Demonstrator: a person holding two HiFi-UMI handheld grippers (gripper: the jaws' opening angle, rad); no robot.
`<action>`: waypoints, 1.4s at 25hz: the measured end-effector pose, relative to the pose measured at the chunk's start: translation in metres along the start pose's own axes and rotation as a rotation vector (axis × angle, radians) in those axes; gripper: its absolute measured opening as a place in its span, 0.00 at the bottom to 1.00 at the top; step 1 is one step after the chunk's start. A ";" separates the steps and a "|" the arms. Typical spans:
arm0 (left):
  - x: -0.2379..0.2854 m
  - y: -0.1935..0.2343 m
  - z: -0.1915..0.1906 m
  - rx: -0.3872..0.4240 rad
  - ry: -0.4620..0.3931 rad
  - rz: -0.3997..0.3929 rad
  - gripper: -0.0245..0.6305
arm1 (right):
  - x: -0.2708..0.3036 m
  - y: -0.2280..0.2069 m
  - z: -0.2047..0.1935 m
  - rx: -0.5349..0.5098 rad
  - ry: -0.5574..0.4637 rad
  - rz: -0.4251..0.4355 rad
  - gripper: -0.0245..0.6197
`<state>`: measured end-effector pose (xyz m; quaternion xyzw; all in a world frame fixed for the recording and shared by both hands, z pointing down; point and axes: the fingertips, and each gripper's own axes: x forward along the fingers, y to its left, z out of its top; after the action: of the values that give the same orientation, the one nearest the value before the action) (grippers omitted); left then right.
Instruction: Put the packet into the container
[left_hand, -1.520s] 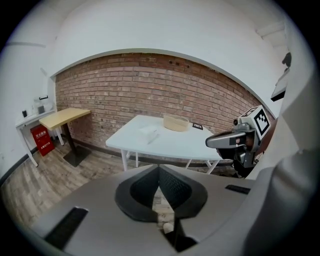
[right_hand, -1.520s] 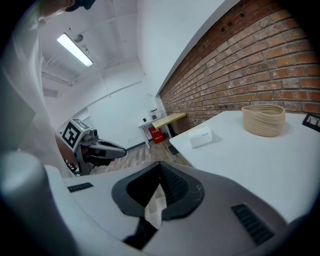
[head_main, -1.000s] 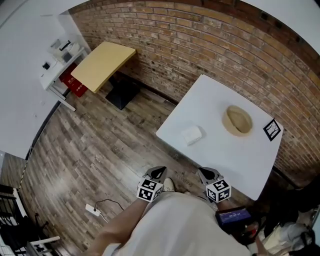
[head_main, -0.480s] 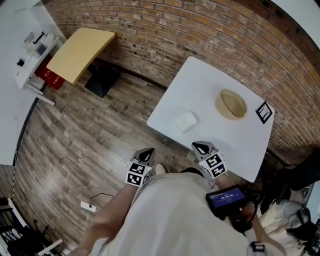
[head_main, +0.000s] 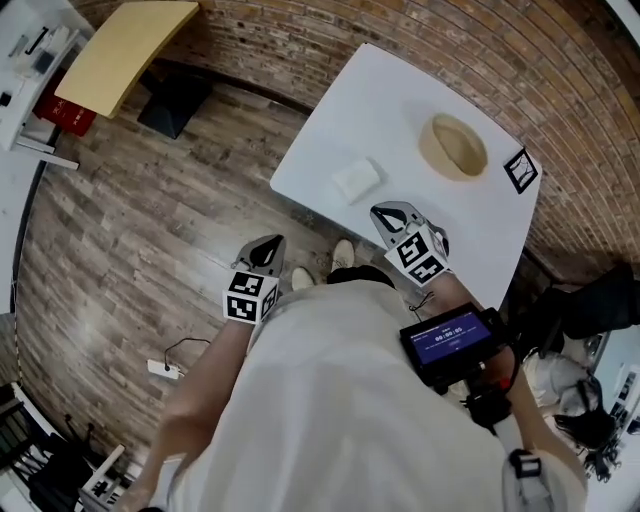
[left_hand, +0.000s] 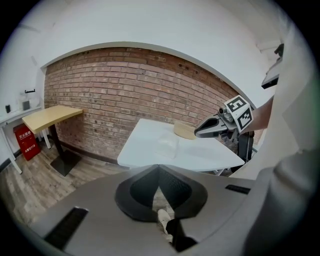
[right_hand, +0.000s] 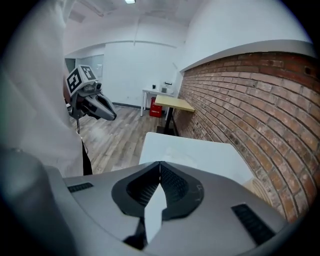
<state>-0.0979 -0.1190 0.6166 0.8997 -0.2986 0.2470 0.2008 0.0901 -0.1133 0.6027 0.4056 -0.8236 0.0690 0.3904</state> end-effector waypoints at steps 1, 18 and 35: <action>-0.002 -0.001 -0.004 -0.006 0.004 0.006 0.05 | 0.002 0.003 0.000 -0.023 0.009 0.010 0.05; 0.019 0.008 0.001 -0.092 0.013 0.101 0.05 | 0.035 -0.013 0.002 -0.439 0.073 0.214 0.05; 0.006 0.005 -0.012 -0.157 0.000 0.160 0.05 | 0.044 -0.003 -0.020 -0.829 0.126 0.255 0.38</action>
<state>-0.1002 -0.1191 0.6308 0.8546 -0.3879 0.2380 0.2500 0.0878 -0.1336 0.6469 0.1048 -0.7997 -0.1953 0.5580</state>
